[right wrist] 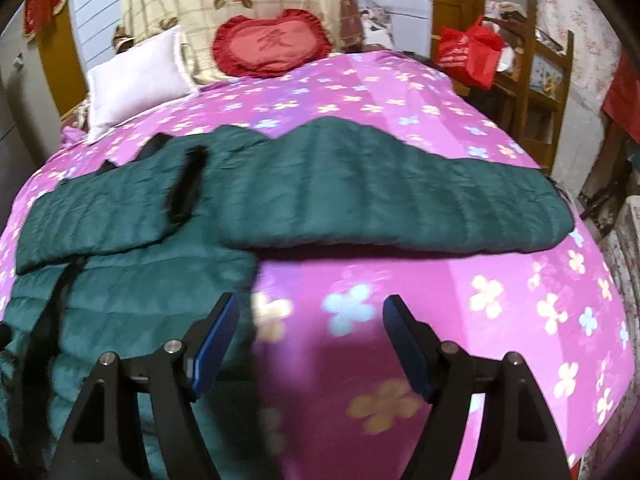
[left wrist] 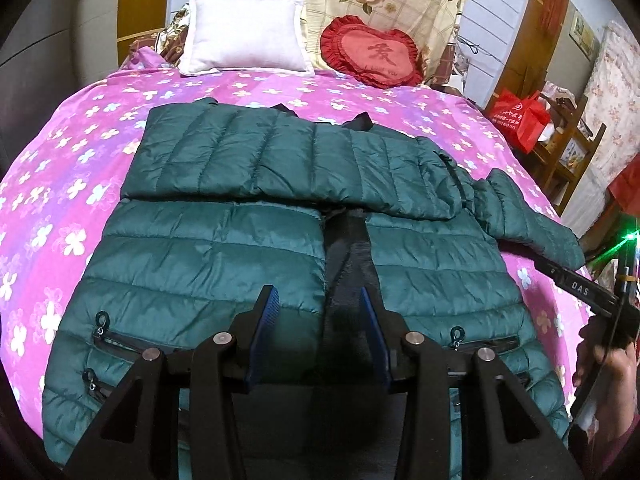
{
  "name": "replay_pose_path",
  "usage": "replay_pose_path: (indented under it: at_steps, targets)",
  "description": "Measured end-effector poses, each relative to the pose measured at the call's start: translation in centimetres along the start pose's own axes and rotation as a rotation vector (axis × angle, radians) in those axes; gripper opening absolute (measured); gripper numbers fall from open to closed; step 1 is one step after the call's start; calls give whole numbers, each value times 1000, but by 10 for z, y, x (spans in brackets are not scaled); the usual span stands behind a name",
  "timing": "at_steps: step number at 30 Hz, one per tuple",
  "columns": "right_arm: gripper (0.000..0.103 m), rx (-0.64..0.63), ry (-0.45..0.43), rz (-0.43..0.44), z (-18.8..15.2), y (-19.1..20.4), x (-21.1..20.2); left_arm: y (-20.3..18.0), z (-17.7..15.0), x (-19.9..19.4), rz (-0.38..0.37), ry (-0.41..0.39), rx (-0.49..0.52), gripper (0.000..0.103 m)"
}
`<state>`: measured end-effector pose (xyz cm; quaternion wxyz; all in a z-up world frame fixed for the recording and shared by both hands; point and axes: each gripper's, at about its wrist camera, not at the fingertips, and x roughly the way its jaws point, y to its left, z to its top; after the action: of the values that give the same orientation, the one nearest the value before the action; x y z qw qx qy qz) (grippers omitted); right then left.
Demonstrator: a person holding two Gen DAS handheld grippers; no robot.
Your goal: Fold large clothes
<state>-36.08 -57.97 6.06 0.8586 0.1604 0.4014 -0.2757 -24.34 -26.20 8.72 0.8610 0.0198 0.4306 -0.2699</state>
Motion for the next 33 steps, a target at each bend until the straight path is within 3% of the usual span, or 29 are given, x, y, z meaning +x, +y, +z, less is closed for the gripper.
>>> replay_pose_path:
  at_steps: [11, 21, 33]
  targets:
    - [83, 92, -20, -43, 15, -64, 19, -5, 2, 5, 13, 0, 3, 32]
    - [84, 137, -18, -132, 29, -106, 37, -1, 3, 13, 38, 2, 0, 32]
    - [84, 199, -20, -189, 45, -144, 47, 3, 25, 21, 63, -13, -11, 32]
